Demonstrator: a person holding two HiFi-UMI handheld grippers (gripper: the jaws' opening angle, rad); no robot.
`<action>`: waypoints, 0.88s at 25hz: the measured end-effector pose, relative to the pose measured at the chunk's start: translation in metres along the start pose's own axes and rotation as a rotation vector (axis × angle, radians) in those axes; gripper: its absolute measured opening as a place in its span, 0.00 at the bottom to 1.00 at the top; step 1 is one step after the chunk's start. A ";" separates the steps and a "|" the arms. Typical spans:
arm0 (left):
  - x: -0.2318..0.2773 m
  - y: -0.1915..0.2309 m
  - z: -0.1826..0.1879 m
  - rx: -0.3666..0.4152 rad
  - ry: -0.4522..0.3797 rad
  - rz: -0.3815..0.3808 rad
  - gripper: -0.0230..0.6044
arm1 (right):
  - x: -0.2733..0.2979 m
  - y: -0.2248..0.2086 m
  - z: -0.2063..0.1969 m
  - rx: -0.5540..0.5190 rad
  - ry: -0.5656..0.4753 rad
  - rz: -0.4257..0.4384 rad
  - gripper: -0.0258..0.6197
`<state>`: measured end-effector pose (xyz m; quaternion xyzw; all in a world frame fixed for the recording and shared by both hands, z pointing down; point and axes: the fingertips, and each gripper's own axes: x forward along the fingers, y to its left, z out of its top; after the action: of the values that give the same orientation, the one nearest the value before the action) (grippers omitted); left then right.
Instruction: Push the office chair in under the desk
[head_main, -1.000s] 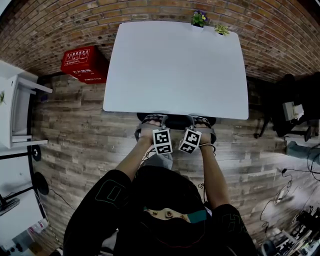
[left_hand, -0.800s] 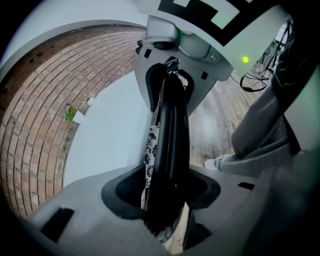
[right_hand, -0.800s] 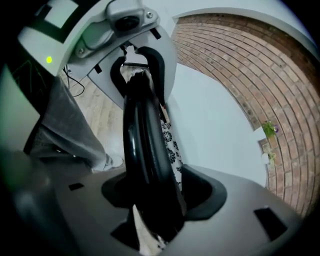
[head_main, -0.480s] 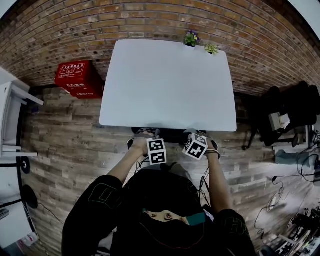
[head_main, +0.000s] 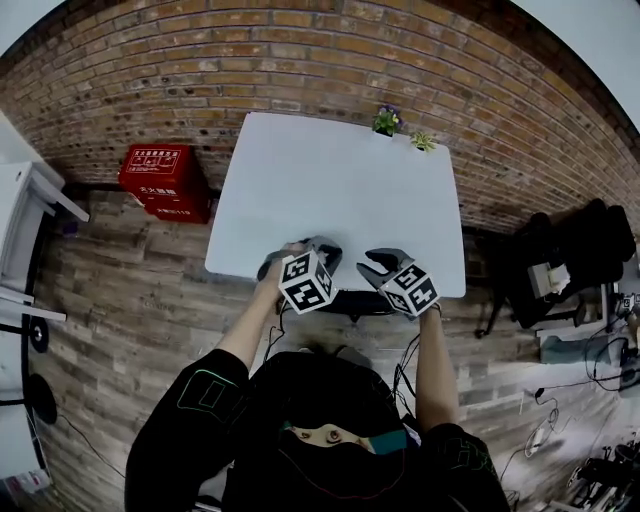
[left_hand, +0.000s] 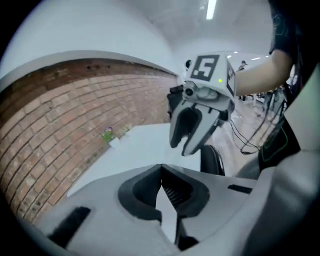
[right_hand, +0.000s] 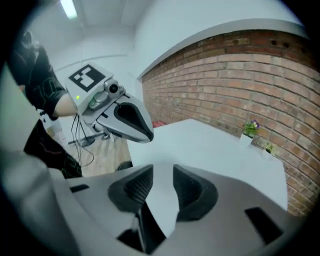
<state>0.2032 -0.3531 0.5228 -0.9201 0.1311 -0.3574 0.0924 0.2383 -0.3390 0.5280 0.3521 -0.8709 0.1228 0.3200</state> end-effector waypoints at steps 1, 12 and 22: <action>-0.006 0.017 0.014 -0.022 -0.048 0.055 0.05 | -0.004 -0.007 0.015 0.024 -0.055 -0.019 0.22; -0.094 0.138 0.128 -0.407 -0.578 0.376 0.05 | -0.063 -0.069 0.144 0.181 -0.499 -0.225 0.04; -0.141 0.175 0.106 -0.655 -0.654 0.645 0.05 | -0.127 -0.102 0.190 0.318 -0.670 -0.552 0.04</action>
<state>0.1446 -0.4678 0.3097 -0.8770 0.4742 0.0520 -0.0579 0.2886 -0.4286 0.2995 0.6360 -0.7703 0.0446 -0.0162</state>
